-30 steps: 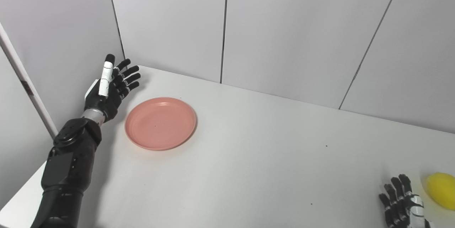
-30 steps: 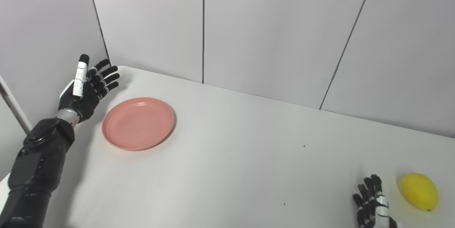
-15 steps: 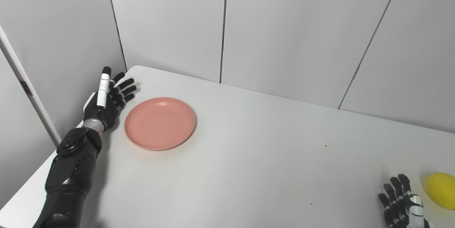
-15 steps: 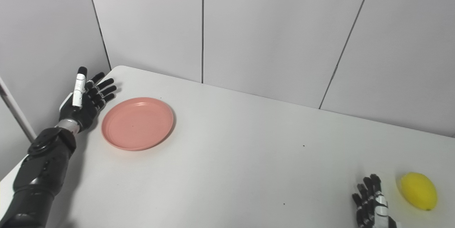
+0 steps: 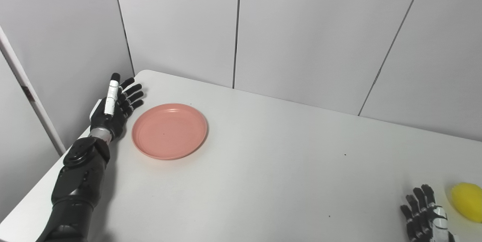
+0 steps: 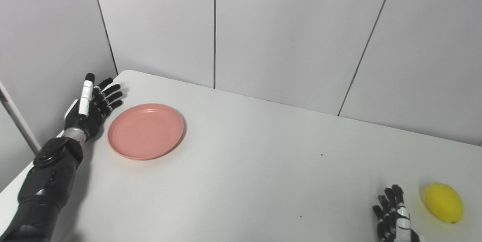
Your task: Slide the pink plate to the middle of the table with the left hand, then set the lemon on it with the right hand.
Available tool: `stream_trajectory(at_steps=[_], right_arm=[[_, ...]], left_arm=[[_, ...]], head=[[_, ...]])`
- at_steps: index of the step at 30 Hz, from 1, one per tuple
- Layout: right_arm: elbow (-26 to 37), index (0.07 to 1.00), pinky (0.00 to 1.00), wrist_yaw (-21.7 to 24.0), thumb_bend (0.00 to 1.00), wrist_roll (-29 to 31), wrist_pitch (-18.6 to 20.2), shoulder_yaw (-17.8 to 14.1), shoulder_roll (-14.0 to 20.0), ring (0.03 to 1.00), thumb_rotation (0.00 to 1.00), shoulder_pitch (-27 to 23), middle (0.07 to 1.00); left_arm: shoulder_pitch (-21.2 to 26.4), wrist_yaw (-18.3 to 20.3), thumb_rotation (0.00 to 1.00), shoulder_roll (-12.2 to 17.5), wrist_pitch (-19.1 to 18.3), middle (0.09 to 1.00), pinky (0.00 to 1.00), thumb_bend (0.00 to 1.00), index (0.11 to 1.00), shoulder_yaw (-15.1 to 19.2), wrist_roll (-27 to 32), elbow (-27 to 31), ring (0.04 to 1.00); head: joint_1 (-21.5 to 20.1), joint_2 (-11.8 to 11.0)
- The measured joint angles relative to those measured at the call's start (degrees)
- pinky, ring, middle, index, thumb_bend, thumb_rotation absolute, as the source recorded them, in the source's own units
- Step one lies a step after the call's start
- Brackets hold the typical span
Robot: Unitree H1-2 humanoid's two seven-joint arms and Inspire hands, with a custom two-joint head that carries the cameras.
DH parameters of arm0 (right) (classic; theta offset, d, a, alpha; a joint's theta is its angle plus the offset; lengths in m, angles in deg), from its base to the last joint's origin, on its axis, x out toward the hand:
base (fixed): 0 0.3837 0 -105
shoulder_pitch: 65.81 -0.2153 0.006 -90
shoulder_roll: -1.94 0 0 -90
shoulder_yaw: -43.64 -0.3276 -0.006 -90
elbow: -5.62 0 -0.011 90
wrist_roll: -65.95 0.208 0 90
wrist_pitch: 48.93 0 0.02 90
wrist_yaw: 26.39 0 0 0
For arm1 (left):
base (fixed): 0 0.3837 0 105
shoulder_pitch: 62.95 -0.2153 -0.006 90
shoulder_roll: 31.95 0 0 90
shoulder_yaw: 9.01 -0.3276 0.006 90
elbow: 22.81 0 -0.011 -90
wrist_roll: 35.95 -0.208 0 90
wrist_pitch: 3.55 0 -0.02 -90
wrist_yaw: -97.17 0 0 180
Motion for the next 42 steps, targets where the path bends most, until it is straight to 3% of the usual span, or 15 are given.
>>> stream_trajectory(at_steps=[17,25,30,34,42], right_arm=[[-0.15,1.000,1.00,0.01,0.64,-0.04,0.00,-0.02,-0.16,1.000,0.94,-0.14,1.000],[-0.15,1.000,1.00,0.01,0.64,-0.02,0.00,-0.03,-0.19,1.000,0.93,-0.15,1.000],[-0.14,1.000,1.00,0.01,0.64,-0.09,0.00,0.00,-0.19,1.000,0.94,-0.13,1.000],[-0.14,1.000,1.00,0.01,0.63,-0.18,0.00,0.02,-0.19,1.000,0.95,-0.16,1.000],[-0.14,1.000,1.00,-0.01,0.63,-0.57,0.00,0.14,-0.27,1.000,0.94,-0.17,0.998]], left_arm=[[-2.10,2.82,0.83,-1.43,0.59,0.884,0.87,0.87,0.902,-1.19,0.24,2.95,0.886],[-4.54,3.37,0.80,-2.25,-1.11,0.887,0.86,0.88,0.884,-2.05,0.28,7.25,0.883],[-5.57,3.23,0.80,-2.93,-4.02,0.903,0.90,0.85,0.897,-2.18,0.69,10.65,0.906],[-5.92,2.76,0.80,-3.22,-5.81,0.869,0.85,0.87,0.880,-2.53,0.66,12.34,0.870],[-6.23,2.54,0.78,-3.97,-6.09,0.875,0.86,0.89,0.879,-2.75,0.59,13.11,0.879]], head=[[-0.62,0.35],[-0.97,0.62],[-1.14,0.79],[-1.23,0.79],[-1.58,0.88]])
